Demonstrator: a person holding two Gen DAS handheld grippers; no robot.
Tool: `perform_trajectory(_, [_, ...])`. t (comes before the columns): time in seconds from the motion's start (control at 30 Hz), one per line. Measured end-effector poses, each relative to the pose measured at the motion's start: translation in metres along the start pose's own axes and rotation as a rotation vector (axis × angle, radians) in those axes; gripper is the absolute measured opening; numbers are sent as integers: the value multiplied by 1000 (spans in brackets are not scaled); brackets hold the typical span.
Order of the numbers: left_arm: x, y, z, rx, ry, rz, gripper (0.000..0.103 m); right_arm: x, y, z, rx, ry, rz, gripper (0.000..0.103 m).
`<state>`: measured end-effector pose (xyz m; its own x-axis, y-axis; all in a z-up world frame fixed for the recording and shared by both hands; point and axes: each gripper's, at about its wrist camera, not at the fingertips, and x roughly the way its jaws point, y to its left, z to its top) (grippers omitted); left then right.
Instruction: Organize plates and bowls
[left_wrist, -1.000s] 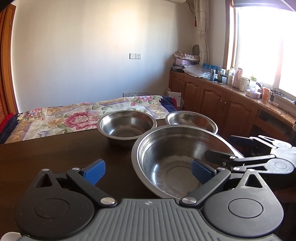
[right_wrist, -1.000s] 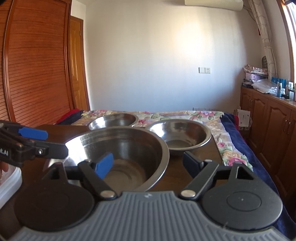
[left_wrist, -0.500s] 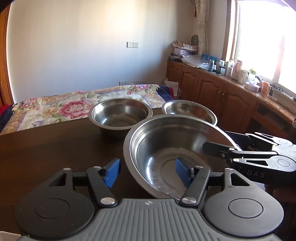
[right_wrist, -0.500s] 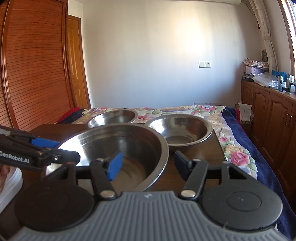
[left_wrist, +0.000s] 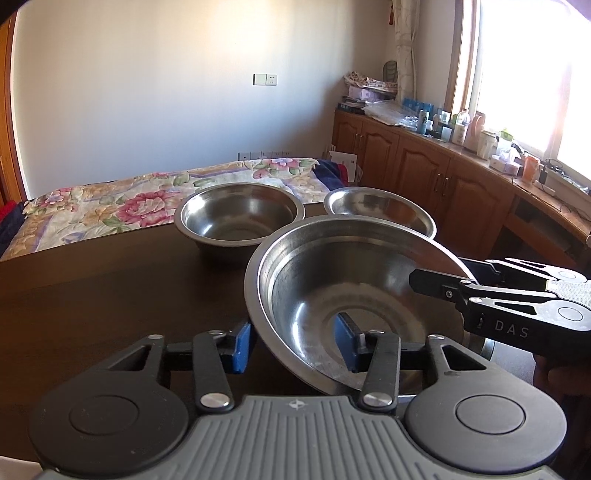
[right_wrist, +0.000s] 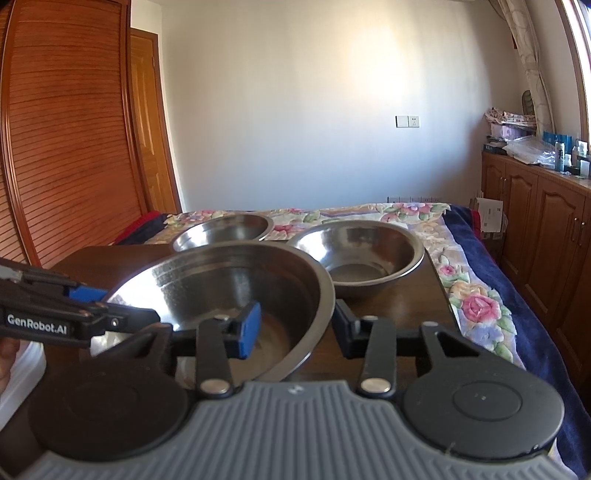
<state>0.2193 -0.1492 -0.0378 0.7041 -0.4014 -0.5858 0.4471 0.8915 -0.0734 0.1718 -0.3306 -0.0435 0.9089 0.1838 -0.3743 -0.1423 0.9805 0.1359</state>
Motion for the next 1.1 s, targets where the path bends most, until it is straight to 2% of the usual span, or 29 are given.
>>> perform_trajectory(0.07, [0, 1, 0, -2, 4, -6, 39, 2, -1, 1, 10, 12, 0, 41])
perform_trajectory(0.2, [-5, 2, -1, -16, -1, -8, 39, 3, -9, 0, 55, 27, 28, 31])
perform_trajectory(0.7, [-50, 0, -6, -11, -77, -23, 39, -44, 12, 4, 66, -31, 70, 31])
perform_trajectory(1.1, [-88, -3, -33, -2, -101, -50, 39, -71, 26, -11, 69, -29, 61, 31])
